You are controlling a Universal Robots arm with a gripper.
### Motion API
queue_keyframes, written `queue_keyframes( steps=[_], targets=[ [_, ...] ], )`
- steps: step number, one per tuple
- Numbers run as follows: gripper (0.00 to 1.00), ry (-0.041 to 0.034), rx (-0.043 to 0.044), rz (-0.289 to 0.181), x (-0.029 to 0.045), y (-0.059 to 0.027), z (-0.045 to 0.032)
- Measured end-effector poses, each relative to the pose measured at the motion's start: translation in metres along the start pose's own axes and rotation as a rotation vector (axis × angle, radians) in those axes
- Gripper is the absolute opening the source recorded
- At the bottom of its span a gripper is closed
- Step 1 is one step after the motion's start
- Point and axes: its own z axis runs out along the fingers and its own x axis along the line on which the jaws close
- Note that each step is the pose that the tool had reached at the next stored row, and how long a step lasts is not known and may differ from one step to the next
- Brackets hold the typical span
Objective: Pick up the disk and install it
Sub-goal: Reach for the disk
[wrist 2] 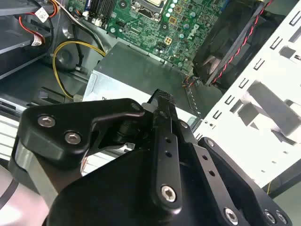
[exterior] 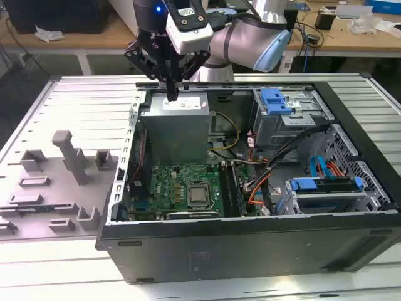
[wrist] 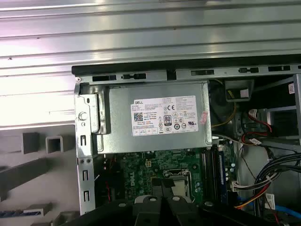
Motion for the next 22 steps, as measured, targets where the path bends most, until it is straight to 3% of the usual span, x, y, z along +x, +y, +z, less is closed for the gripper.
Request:
queue_keyframes(
  steps=[15, 17, 20, 21, 22],
  targets=[
    [0.11, 0.0001, 0.0001, 0.0, 0.0, 0.0001, -0.0012],
    [0.11, -0.0001, -0.0002, 0.0, -0.0005, 0.0009, -0.0198],
    [0.11, 0.0, 0.0, 0.0, -0.0003, 0.0007, -0.0163],
    [0.11, 0.0001, 0.0001, 0.0, -0.0001, 0.0002, -0.0066],
    [0.11, 0.0, 0.0, 0.0, 0.0, 0.0, -0.0019]
  ],
)
